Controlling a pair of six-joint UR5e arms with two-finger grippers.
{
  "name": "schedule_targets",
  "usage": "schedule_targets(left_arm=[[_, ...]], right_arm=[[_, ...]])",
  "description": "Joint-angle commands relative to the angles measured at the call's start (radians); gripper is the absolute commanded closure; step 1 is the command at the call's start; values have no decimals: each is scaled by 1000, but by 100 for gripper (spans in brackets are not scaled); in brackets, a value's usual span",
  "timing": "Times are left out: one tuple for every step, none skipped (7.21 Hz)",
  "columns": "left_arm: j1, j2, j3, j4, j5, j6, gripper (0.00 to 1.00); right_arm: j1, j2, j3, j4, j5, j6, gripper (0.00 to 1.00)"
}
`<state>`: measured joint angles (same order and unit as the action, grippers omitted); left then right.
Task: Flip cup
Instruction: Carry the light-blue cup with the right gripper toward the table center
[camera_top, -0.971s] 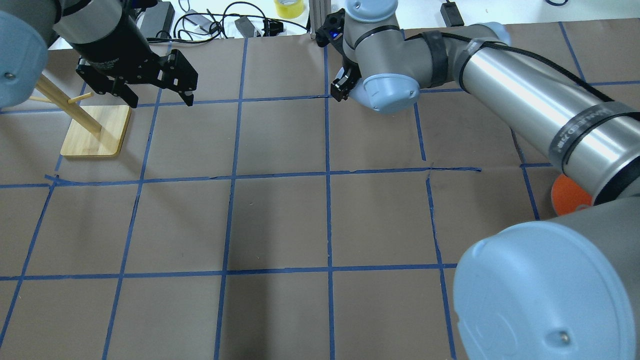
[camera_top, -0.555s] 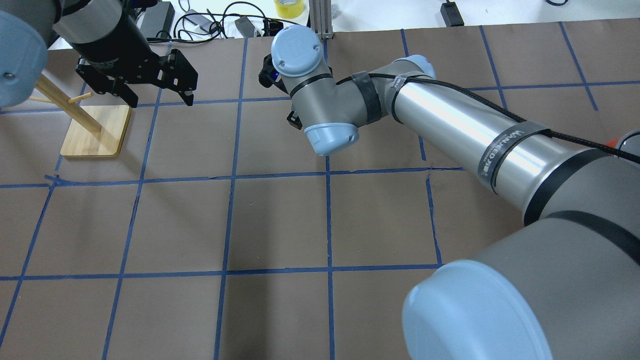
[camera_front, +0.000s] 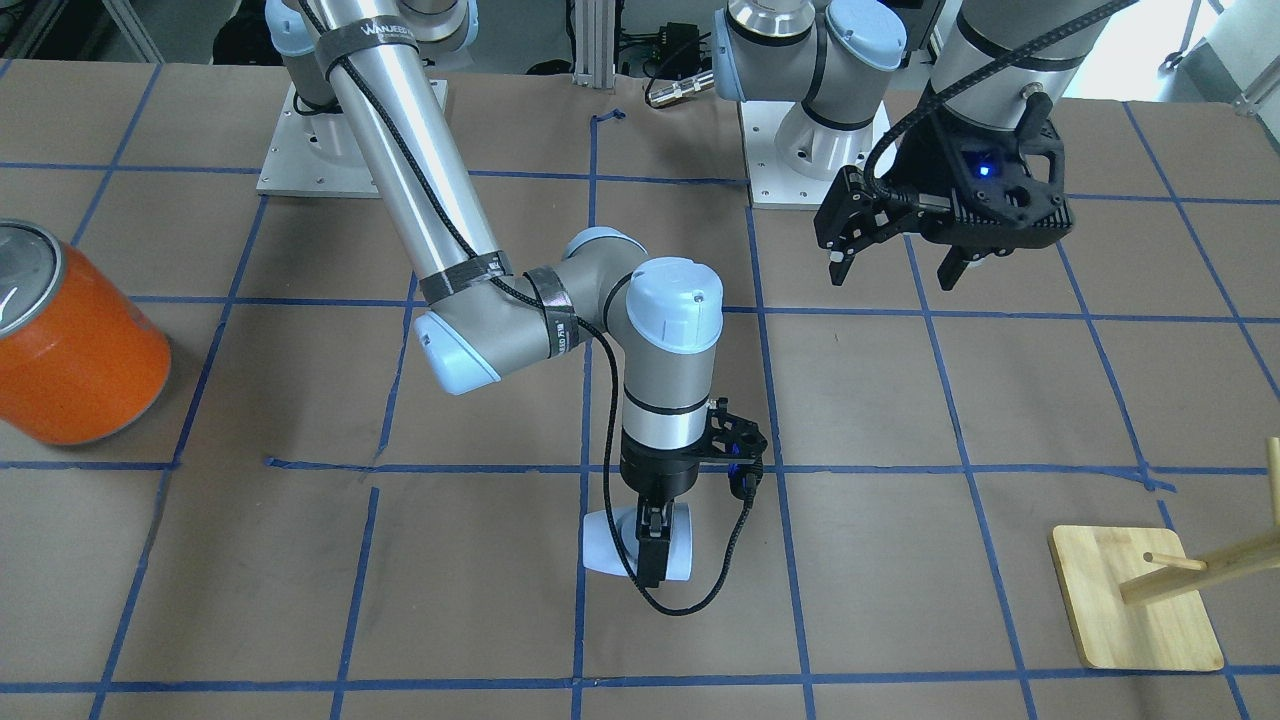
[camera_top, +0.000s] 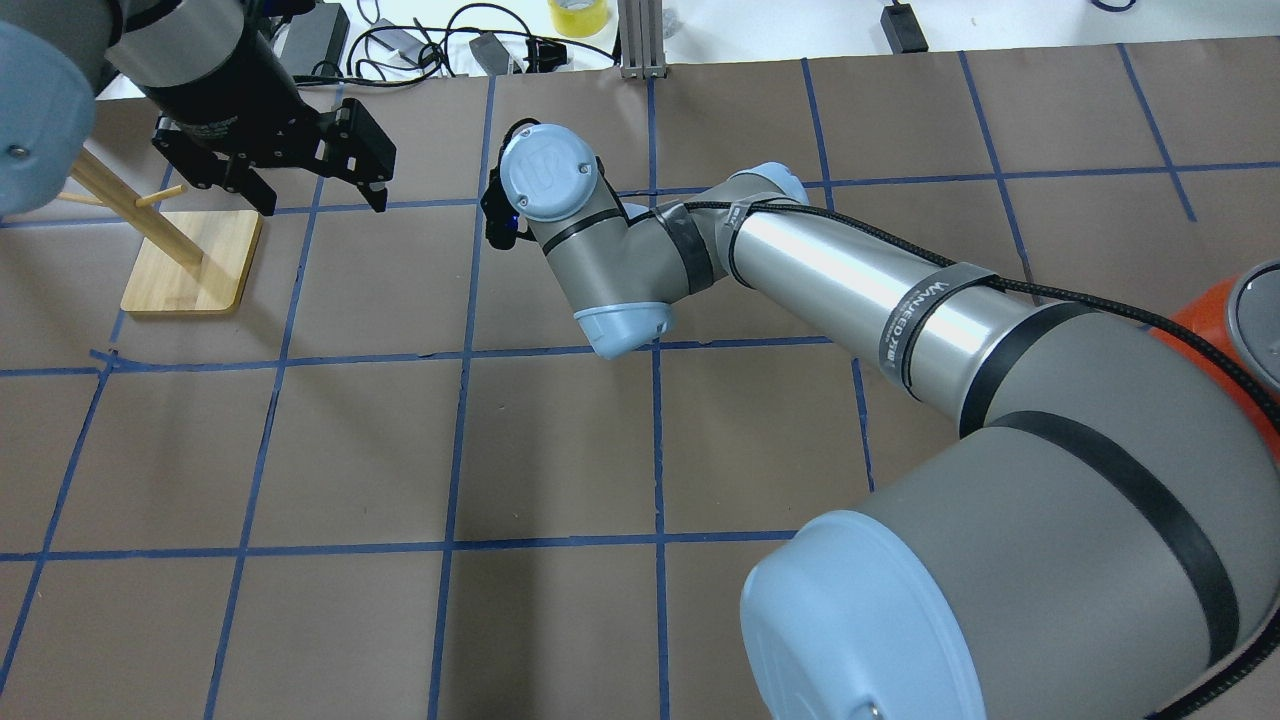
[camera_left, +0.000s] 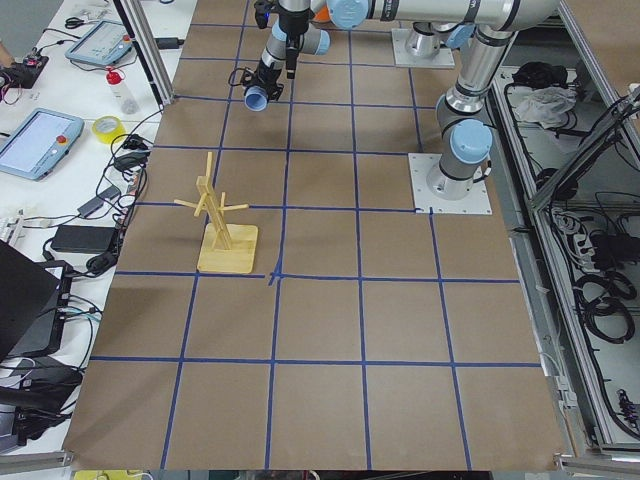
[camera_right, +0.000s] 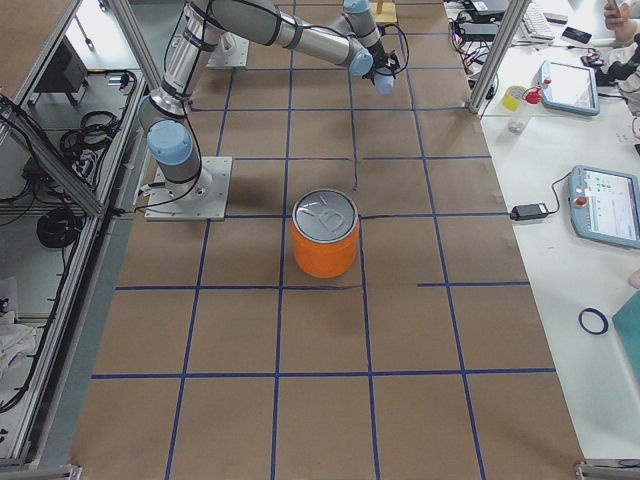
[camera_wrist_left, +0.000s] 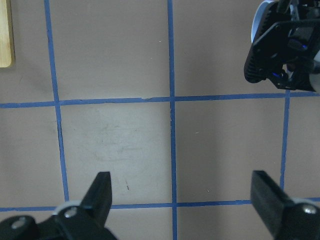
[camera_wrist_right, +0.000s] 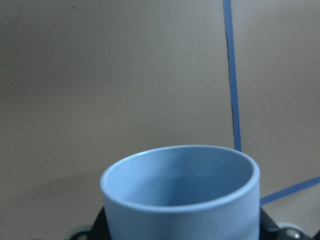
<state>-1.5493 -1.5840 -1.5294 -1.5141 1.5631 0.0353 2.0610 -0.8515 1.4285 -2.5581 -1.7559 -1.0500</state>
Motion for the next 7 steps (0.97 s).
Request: schedule_targets(left_arm=[[0,-1,0,0,2,0,0],[0,-1,0,0,0,0,0],[0,1,0,0,2,0,0],[0,1,0,0,2,0,0],[0,1,0,0,2,0,0],[0,1,0,0,2,0,0],[0,-1,0,0,2,0,0]], right_arm=[[11,9,13,-7,154,-79,97],[11,5,45,-11,154,-100,97],[13,-3,65,-8,150,-94,93],[13,-3,85,-10,151,-90,87],[14,-3,92,-7,151,-88,84],[15,-3,92,4,151,-87,77],[15,-1,92,6,153,-87,38]])
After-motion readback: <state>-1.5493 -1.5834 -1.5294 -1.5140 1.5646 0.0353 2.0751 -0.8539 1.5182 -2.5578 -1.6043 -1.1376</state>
